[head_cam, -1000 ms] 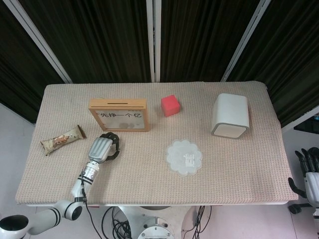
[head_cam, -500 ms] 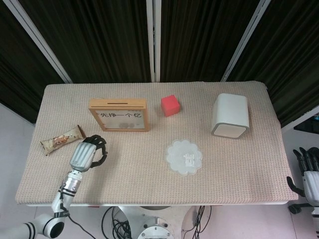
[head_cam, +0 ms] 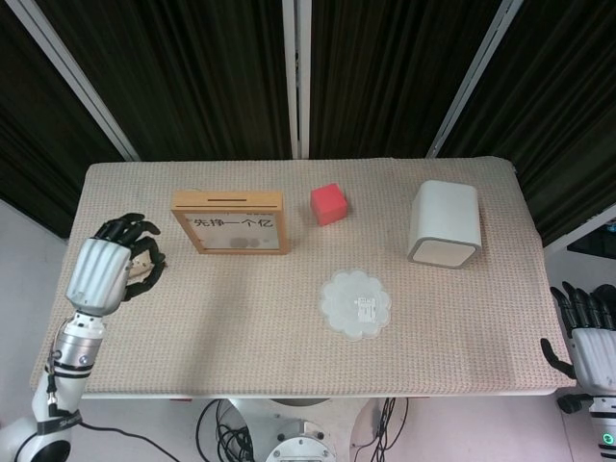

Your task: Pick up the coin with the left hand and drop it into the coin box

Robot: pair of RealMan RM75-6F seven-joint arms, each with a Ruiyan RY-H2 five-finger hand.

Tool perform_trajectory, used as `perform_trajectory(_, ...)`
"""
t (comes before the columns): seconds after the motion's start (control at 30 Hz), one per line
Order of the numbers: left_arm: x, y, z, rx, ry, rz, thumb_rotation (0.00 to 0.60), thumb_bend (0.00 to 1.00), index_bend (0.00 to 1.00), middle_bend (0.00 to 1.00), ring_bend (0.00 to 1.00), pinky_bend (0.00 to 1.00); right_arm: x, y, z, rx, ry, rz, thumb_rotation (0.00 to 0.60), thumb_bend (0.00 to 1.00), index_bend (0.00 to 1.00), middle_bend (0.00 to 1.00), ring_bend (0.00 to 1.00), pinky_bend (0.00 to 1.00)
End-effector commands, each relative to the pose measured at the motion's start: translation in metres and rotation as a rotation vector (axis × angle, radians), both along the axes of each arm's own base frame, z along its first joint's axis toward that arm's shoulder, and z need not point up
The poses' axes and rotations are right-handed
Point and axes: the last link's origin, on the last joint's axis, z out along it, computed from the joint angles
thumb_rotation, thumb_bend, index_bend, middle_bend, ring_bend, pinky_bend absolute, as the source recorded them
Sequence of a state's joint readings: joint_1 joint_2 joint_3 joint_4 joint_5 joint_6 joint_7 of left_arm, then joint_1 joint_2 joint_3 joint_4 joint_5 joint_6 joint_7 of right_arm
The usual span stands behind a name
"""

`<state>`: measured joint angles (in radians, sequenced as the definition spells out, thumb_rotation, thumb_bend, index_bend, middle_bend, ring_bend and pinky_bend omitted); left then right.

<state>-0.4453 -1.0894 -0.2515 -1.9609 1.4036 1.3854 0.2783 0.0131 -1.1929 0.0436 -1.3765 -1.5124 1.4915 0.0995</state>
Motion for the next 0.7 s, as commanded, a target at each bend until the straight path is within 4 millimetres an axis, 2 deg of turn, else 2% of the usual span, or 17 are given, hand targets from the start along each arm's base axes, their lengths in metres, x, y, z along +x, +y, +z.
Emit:
perform_trajectory(0.03, 0.044, 0.023, 0.018, -0.029, -0.003, -0.035, 0.600, 0.34, 0.64, 0.36, 0.22, 0.33, -0.001, 0.000, -0.001, 0.002, -0.003, -0.003, 0.600, 0.31, 0.00, 0.00, 0.00, 0.00)
perform_trajectory(0.13, 0.062, 0.041, 0.018, -0.078, -0.017, -0.025, 0.600, 0.34, 0.64, 0.36, 0.22, 0.33, -0.002, 0.000, 0.000, 0.001, -0.003, -0.005, 0.600, 0.31, 0.00, 0.00, 0.00, 0.00)
perform_trajectory(0.33, 0.080, 0.080, 0.009, -0.189, -0.007, 0.030, 0.600, 0.34, 0.64, 0.36, 0.22, 0.32, -0.002, 0.001, 0.004, -0.011, -0.001, -0.005, 0.600, 0.31, 0.00, 0.00, 0.00, 0.00)
perform_trajectory(0.5, 0.085, 0.107, 0.002, -0.239, 0.097, 0.061, 0.600, 0.34, 0.64, 0.36, 0.22, 0.33, -0.004, 0.002, 0.007, -0.022, 0.001, -0.014, 0.600, 0.31, 0.00, 0.00, 0.00, 0.00)
perform_trajectory(0.7, 0.090, 0.128, -0.010, -0.287, 0.192, 0.085, 0.600, 0.34, 0.64, 0.35, 0.22, 0.33, -0.005, 0.000, 0.004, -0.020, 0.003, -0.020, 0.600, 0.31, 0.00, 0.00, 0.00, 0.00)
